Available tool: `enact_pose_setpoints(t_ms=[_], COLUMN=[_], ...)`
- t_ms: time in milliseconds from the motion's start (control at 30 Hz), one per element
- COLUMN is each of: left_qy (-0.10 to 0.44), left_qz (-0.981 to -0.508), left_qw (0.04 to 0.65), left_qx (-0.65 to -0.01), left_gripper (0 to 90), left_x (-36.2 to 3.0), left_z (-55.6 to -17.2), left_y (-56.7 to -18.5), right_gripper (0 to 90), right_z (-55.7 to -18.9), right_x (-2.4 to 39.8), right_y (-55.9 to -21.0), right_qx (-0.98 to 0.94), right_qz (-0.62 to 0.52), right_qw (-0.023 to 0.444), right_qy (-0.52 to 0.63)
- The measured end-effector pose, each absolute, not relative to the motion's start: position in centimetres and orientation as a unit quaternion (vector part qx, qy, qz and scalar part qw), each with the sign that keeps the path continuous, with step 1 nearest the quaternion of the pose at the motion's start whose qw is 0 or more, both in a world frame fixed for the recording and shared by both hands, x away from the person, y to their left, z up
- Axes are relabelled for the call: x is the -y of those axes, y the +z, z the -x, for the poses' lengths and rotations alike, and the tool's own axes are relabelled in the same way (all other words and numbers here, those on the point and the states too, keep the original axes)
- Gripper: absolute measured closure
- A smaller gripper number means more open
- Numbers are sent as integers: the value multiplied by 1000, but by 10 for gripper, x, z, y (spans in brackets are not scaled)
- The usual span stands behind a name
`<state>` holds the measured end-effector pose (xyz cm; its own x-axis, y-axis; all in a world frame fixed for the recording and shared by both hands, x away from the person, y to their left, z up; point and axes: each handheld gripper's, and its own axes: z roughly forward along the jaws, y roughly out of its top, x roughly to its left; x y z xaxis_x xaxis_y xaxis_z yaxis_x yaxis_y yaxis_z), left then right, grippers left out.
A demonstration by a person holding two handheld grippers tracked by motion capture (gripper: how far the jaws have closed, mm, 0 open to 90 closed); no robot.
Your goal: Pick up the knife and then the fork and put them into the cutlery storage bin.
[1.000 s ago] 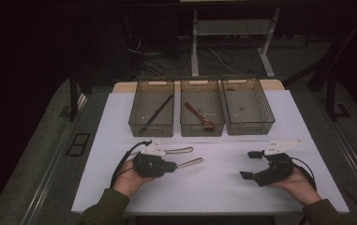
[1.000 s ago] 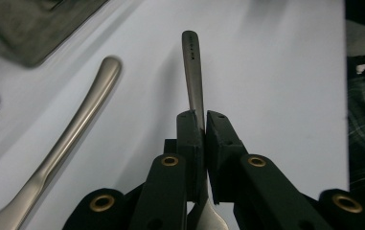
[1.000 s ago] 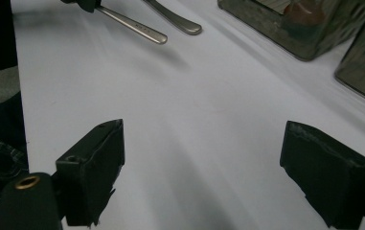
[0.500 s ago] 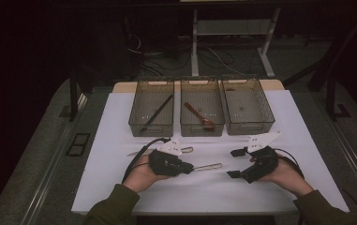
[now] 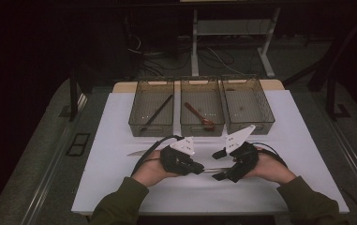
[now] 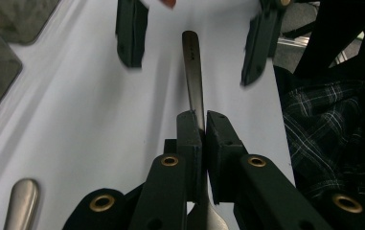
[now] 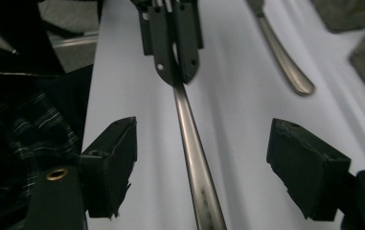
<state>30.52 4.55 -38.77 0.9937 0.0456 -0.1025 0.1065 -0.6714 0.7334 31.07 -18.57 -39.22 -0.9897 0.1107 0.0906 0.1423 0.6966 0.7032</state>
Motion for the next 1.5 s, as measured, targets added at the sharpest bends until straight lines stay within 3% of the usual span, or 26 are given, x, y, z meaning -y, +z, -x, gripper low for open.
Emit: enact_pose_setpoints(t_ms=[400,867,1167,1300,1500], left_qy=[-44,-40,-38,-30,-22], left_qz=[-919,-921,-915,-908,-888], left_qw=[391,387,402,418,454], left_qx=[-25,-14,-14,-26,-71], left_gripper=[835,836,825,695,585], left_x=[-36,-33,-35,-41,-60], left_z=[-299,-299,-300,-301,-299], left_y=[-392,-393,-392,-388,-383], right_gripper=[581,797,810,810,810], right_z=[-303,-297,-294,-296,-304], right_x=[165,157,158,162,173], right_y=[-403,-407,-404,-404,-403], right_qx=[945,949,949,950,947], right_qz=[31,-5,9,17,28], right_qw=[13,4,19,9,-5], right_qy=[-327,-314,-315,-313,-319])
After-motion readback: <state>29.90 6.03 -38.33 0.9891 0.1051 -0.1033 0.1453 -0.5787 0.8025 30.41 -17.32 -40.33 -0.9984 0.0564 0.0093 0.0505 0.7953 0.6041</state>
